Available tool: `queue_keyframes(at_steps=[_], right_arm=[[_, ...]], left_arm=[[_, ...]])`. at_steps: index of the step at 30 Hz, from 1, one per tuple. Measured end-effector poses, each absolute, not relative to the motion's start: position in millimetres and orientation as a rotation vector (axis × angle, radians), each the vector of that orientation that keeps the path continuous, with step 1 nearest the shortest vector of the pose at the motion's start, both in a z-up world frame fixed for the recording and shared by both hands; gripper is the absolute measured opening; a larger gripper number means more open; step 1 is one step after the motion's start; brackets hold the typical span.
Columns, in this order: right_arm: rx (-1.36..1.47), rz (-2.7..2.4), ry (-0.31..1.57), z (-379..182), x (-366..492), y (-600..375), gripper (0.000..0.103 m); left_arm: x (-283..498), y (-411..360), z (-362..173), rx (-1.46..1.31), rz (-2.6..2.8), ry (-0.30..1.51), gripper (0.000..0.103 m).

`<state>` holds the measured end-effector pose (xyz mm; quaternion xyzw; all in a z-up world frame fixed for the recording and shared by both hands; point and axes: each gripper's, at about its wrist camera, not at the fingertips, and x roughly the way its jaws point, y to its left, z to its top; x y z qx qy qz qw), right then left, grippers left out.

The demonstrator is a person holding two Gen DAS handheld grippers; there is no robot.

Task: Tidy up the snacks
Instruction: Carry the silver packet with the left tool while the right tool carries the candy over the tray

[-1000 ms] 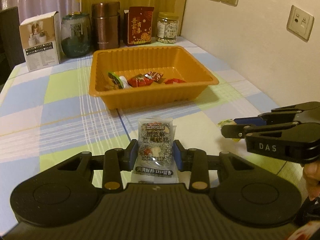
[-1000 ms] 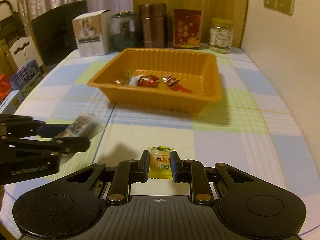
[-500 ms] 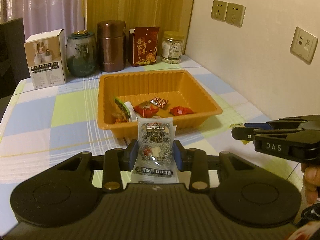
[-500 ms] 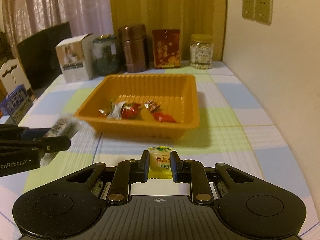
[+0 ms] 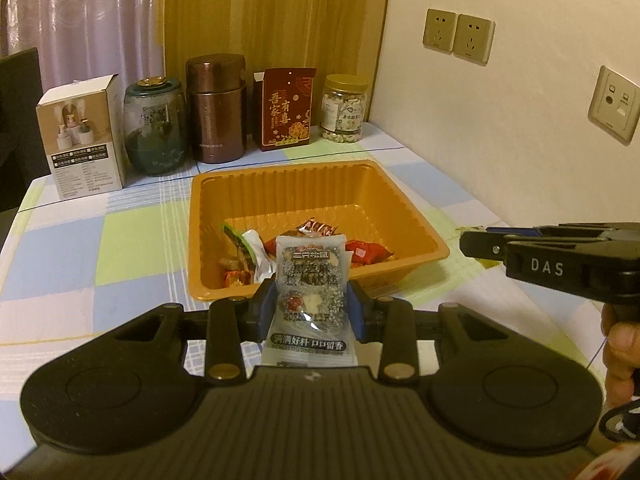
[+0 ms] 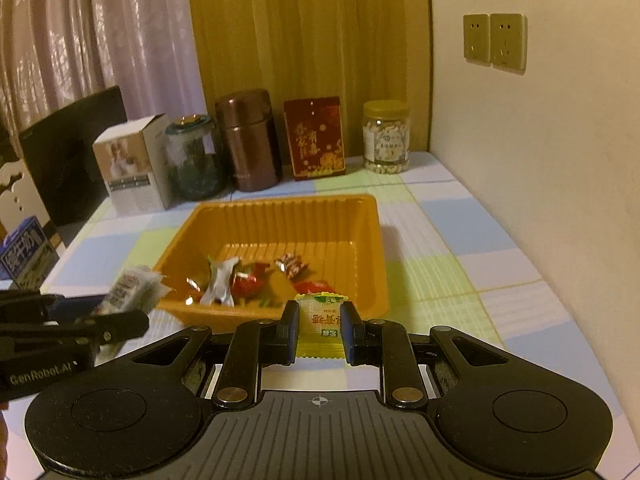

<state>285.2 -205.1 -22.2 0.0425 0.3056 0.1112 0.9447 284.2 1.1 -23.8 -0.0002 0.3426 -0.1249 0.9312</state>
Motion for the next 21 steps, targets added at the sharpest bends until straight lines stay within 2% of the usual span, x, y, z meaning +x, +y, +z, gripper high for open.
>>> queue_keyframes(at_steps=[21], right_arm=[[0.149,0.232,0.606,-21,343,-181,0.022]], left_arm=[[352,19,-22,-0.049,-0.208,0.692,0.034]])
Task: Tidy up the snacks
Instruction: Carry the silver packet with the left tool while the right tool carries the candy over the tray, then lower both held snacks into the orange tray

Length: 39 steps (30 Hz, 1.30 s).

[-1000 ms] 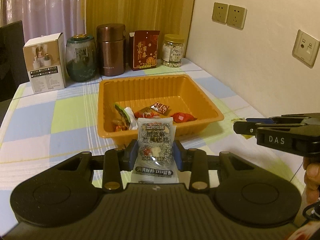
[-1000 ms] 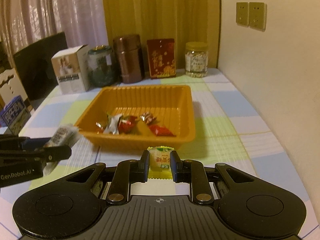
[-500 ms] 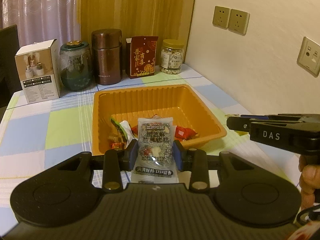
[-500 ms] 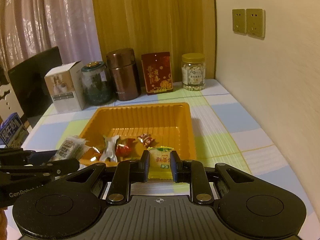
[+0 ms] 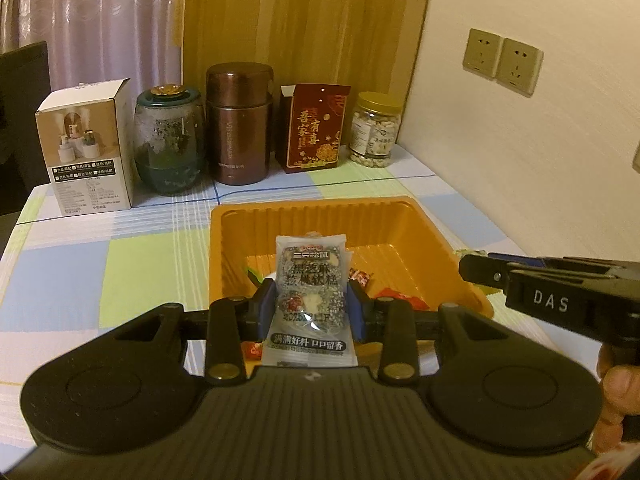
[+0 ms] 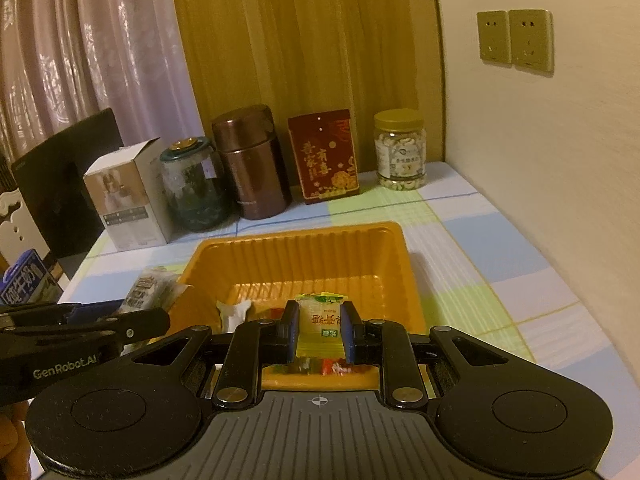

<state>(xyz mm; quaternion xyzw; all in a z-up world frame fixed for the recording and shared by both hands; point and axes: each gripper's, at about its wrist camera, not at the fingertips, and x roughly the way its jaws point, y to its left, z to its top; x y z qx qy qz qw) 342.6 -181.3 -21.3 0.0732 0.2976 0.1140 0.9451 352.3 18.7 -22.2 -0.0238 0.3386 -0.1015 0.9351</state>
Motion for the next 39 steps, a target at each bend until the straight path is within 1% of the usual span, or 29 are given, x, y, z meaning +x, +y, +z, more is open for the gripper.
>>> queue_keyframes(at_steps=[19,39], right_arm=[[0.145,0.205,0.626,-41,391,-174,0.022],[0.154,0.198,0.641,-51,420,-168,0.022]], left_arm=[[395,10,-37,-0.053,-0.209,0.719,0.034],[434,10,-63,-0.059,-0.216,0.774,0.034]])
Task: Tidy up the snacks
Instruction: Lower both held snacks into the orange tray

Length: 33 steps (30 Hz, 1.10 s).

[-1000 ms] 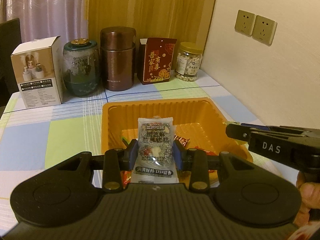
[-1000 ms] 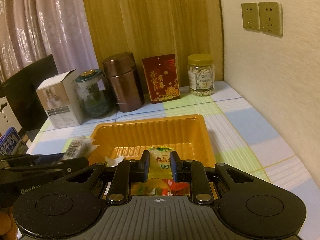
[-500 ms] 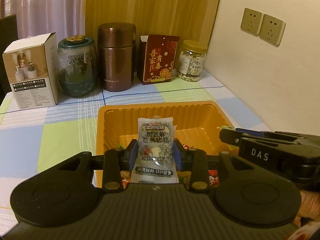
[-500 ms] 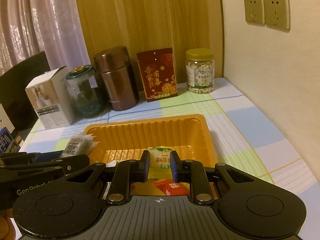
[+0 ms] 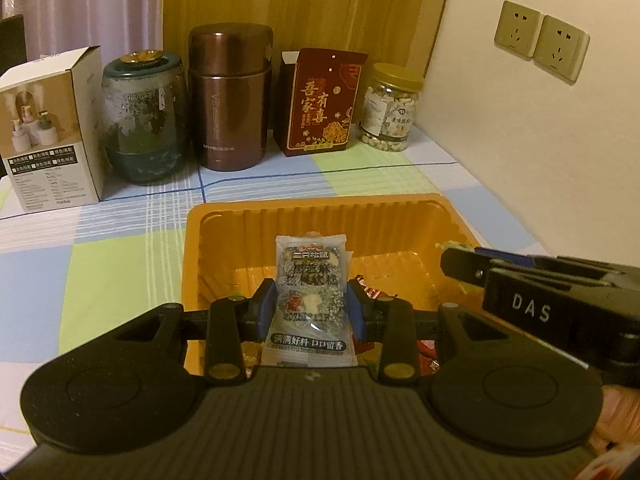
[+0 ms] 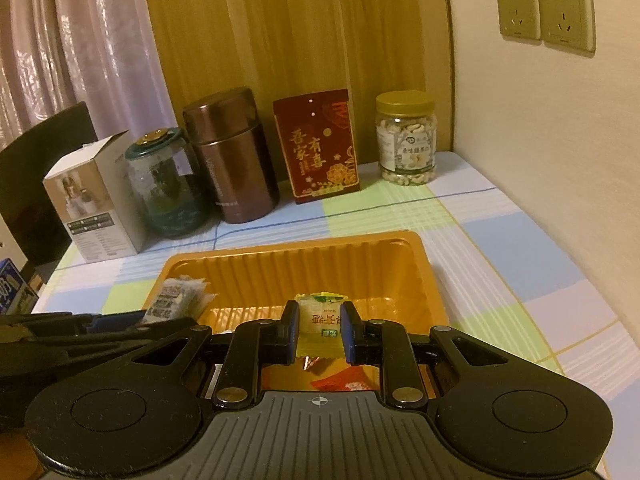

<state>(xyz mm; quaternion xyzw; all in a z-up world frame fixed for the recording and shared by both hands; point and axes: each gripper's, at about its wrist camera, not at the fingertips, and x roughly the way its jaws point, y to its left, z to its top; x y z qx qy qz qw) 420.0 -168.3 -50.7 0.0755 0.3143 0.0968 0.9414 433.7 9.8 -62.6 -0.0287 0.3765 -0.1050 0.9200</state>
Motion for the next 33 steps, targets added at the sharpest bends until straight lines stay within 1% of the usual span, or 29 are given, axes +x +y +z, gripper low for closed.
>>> queue_keyframes(at_steps=[13,33], right_arm=[[0.132,0.187,0.654,-65,435,-167,0.022],[0.162,0.205,0.701,-79,448,-163,0.022]], left_arm=[[453,11,-75,-0.082,-0.216,0.785,0.034],[459,23,-74,-0.102,-0.184,0.767,0.035]])
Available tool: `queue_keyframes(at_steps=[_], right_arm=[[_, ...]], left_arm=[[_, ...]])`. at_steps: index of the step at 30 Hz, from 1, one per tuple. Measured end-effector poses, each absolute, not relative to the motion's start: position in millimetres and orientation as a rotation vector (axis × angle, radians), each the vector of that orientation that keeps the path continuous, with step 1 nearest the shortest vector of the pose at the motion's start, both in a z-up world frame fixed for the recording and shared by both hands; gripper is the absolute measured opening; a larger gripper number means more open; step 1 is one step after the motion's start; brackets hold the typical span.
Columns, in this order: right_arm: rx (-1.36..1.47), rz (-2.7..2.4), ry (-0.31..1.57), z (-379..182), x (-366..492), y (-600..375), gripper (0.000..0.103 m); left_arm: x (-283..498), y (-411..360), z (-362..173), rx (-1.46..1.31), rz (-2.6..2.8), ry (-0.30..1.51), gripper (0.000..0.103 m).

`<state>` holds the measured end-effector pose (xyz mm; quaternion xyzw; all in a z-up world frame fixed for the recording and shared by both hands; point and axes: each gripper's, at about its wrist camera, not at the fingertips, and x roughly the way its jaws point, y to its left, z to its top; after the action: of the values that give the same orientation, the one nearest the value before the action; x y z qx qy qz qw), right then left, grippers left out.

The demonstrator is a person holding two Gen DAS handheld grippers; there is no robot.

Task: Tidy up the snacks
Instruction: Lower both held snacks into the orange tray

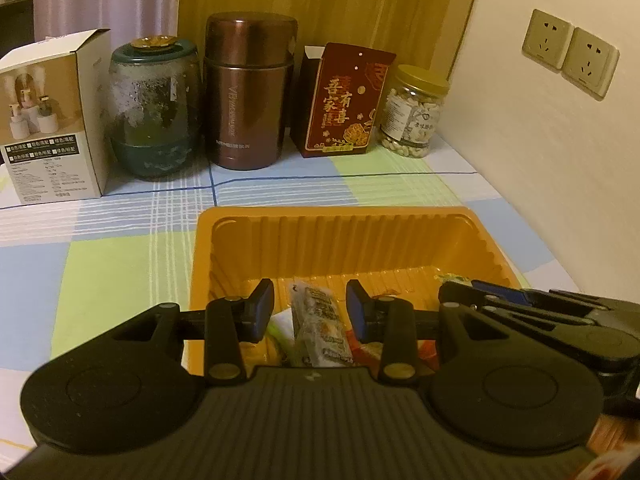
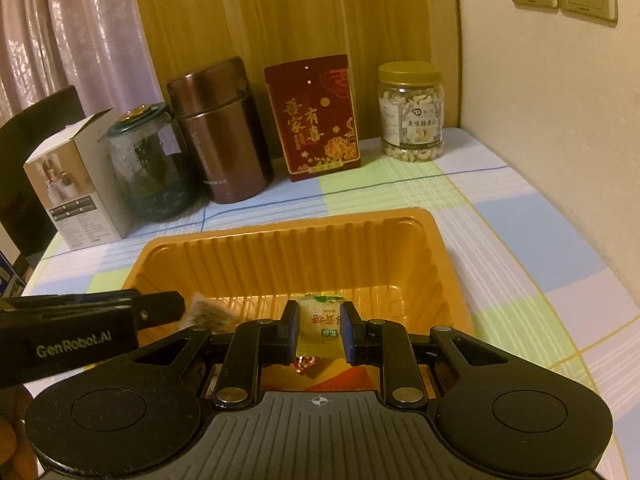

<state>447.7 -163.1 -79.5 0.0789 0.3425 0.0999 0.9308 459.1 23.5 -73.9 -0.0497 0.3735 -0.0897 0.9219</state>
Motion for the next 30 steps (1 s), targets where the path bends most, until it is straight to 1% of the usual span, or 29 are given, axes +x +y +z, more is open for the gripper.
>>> queue_keyframes(at_steps=[30], right_arm=[[0.26,0.229,0.685,-78.8,448.2,-173.2,0.022]], left_arm=[[456.6,20.7,-77.0,-0.087,-0.181,0.768,0.035]])
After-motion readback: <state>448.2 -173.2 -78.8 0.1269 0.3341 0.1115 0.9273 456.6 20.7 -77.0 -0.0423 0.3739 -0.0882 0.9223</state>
